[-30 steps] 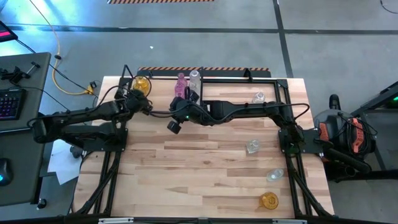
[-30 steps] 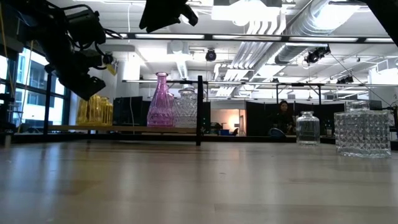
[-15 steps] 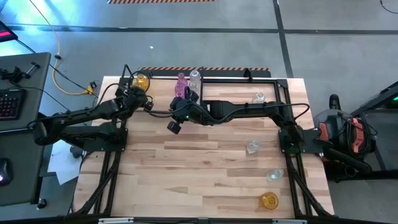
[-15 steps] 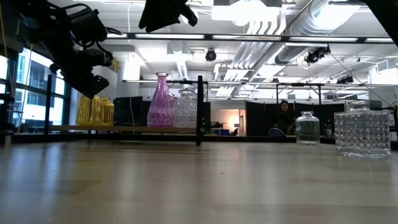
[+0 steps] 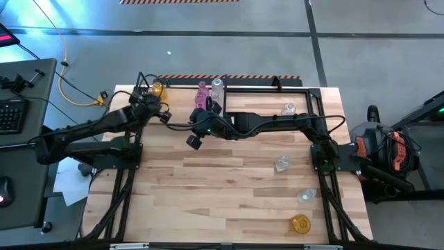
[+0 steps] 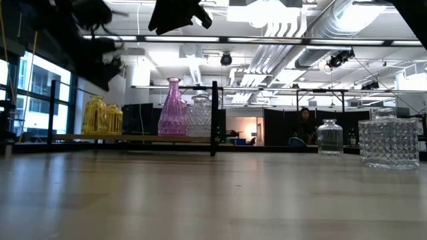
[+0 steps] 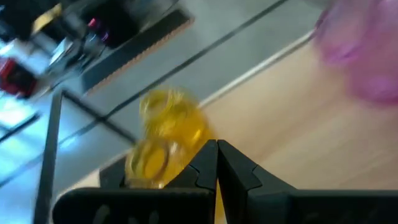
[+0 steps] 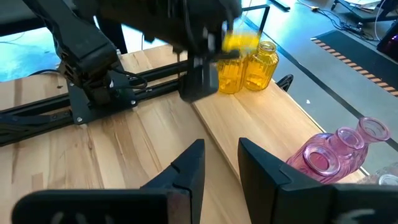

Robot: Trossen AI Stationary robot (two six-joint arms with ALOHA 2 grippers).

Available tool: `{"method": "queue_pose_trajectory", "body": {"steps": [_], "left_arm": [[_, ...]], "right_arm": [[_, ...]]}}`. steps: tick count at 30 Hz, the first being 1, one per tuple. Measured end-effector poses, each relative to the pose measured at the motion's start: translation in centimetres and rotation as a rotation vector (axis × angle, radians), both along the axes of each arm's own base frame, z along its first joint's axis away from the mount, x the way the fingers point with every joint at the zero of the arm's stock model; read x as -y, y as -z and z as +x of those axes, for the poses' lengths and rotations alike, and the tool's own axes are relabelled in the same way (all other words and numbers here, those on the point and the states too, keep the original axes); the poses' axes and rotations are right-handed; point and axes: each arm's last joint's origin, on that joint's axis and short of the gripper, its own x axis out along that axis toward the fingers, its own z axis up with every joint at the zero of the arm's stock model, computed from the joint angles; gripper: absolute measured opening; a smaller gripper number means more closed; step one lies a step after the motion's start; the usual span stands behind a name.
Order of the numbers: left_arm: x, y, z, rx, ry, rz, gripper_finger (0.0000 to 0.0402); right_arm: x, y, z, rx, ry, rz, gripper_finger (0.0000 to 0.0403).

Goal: Sort vases onto shelf
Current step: Adjust the top yellow vase on the shelf

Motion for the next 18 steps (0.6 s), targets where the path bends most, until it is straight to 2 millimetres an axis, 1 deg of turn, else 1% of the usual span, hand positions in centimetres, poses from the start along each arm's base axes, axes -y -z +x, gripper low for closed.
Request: {"method": "queue_pose_trajectory", "body": {"steps": [2,4,7,9,12,14,16,18], "left_arm": [[0.2,-1.7,0.3,0.041,0.071,0.009,0.0],[0.2,-3.1,0.5,0.039,0.178,-0.012,0.0],[0.0,-5.4,0.9,-0.045,0.335,-0.092,0.0],[-0.5,-7.2,1.3,-0.109,0.387,-0.145,0.0],[-1.9,-9.8,2.2,-0.21,0.447,-0.196,0.0],[-3.2,-11.3,2.9,-0.237,0.493,-0.213,0.0],[-4.9,-12.0,3.7,-0.268,0.517,-0.243,0.0],[-6.8,-11.7,4.6,-0.316,0.527,-0.284,0.0]], "right_arm": [[0.0,0.0,0.0,0.0,0.0,0.0,0.0076],[0.0,0.0,0.0,0.001,0.0,0.0,0.0076],[0.0,0.0,0.0,0.001,0.0,0.0,0.0076],[0.0,0.0,0.0,0.001,0.0,0.0,0.0076],[0.0,-0.1,0.0,0.007,0.0,0.0,0.0076],[0.0,-0.1,0.1,0.014,0.0,0.001,0.0076],[0.0,-0.1,0.1,0.016,0.0,0.001,0.0076],[0.0,-0.2,0.1,0.021,-0.003,0.008,0.0076]]}}
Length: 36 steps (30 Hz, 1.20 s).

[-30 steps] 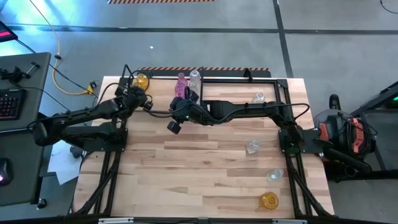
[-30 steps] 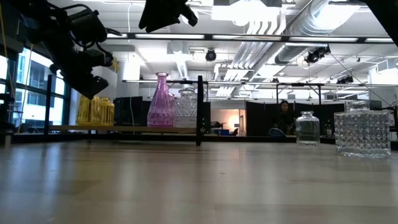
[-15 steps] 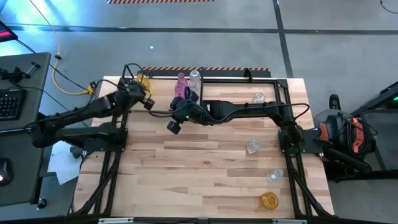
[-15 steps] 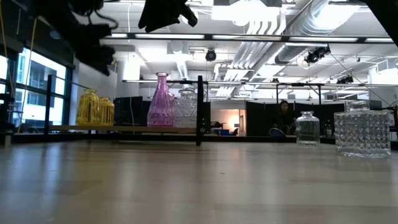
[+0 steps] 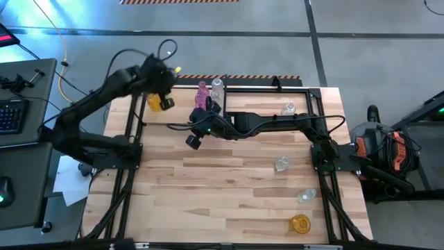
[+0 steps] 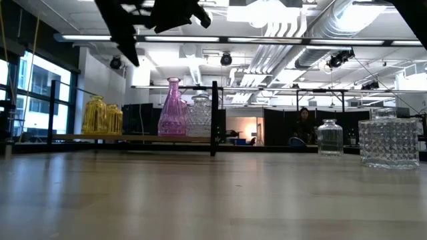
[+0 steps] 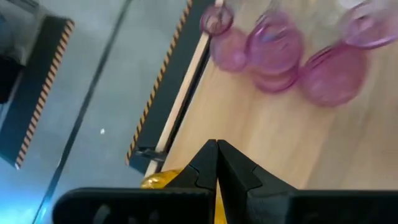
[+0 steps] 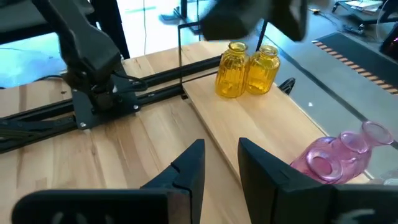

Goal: Sort vases onto shelf
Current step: Adjust the top yellow vase on the shelf

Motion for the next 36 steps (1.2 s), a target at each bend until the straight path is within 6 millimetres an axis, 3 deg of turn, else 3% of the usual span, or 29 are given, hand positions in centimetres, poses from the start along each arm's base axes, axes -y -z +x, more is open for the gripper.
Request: {"method": "queue_pose_trajectory", "body": {"steps": [5,13,22,29,36], "left_arm": [[-3.4,2.0,1.9,-0.128,0.053,-0.033,0.0],[-5.7,5.5,3.5,-0.267,0.085,-0.101,0.0],[-8.1,7.1,2.5,-0.306,-0.024,-0.143,0.0],[-10.2,8.1,0.7,-0.222,-0.096,-0.24,0.0],[-11.0,8.3,0.2,-0.202,-0.114,-0.228,0.0]], "right_arm": [[-0.3,0.0,0.1,0.01,-0.03,0.047,0.0076],[-1.0,0.1,0.0,0.004,-0.047,0.045,0.0076],[-1.1,0.1,0.0,-0.001,-0.073,0.062,0.0076],[-1.2,0.2,0.0,0.006,-0.091,0.102,0.0076],[-1.3,0.2,0.0,0.015,-0.087,0.129,0.0076]]}}
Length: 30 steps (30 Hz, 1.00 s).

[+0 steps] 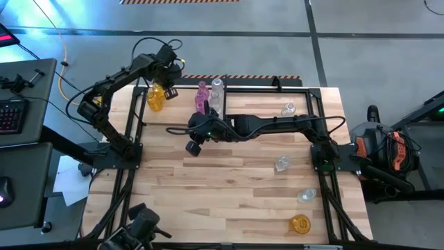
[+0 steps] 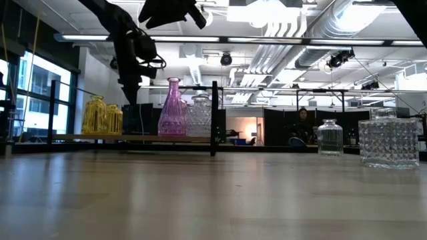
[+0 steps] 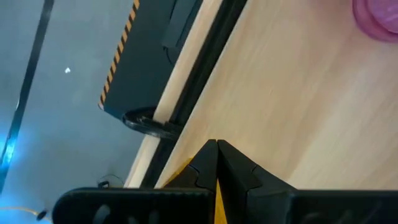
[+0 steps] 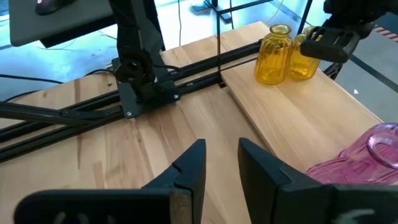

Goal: Sort vases onto shelf
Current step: Adjust the top yellow vase on the shelf

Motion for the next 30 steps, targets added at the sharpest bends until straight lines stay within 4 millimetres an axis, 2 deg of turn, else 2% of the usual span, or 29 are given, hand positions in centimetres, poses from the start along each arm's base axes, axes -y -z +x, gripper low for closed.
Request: {"method": "queue_pose_trajectory", "body": {"steps": [15,30], "left_arm": [[0.7,3.3,-0.6,-0.055,0.001,-0.038,0.0],[0.3,3.4,-1.1,-0.134,-0.041,0.019,0.0]], "right_arm": [[-0.5,-0.1,0.1,0.025,-0.001,0.024,0.0076],[-1.2,-0.2,0.0,0.031,-0.003,0.043,0.0076]]}}
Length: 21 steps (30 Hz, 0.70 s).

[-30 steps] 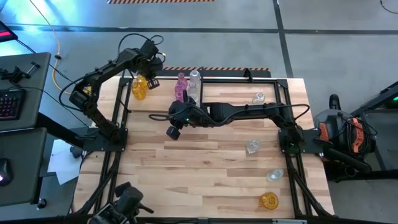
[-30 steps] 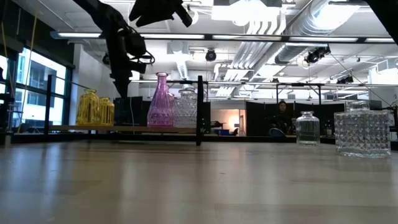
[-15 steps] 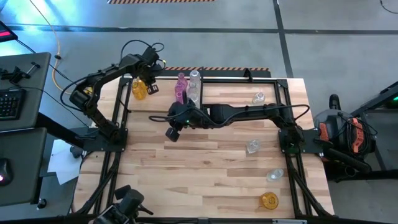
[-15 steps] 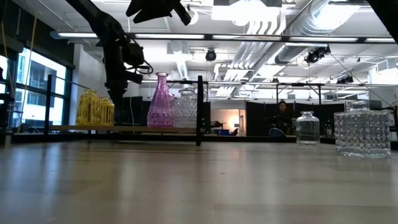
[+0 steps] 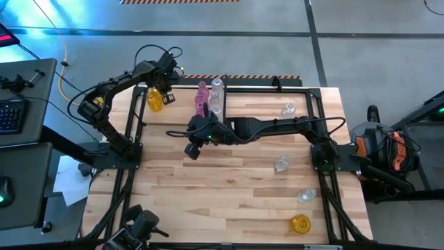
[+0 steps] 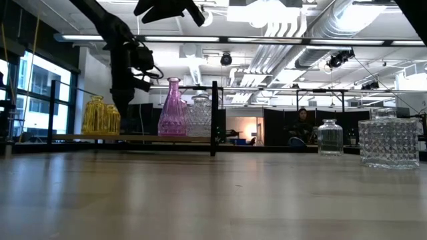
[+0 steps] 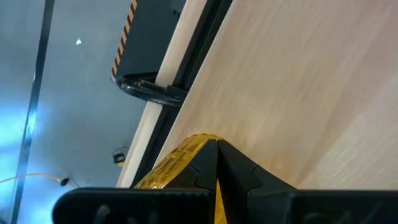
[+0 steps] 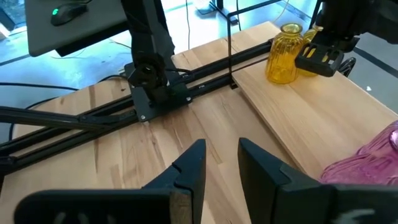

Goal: Sort vases onto shelf
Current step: Adjust the top yellow vase on the shelf

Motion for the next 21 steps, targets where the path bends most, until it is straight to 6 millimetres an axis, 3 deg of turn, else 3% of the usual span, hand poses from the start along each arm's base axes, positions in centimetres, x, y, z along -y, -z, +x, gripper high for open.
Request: {"method": "queue_pose_trajectory", "body": {"steps": [21], "left_arm": [[-0.13,-0.2,-0.76,0.003,-0.04,-0.009,0.0]], "right_arm": [[-0.33,0.0,-0.01,0.001,-0.011,0.007,0.0076]]}}
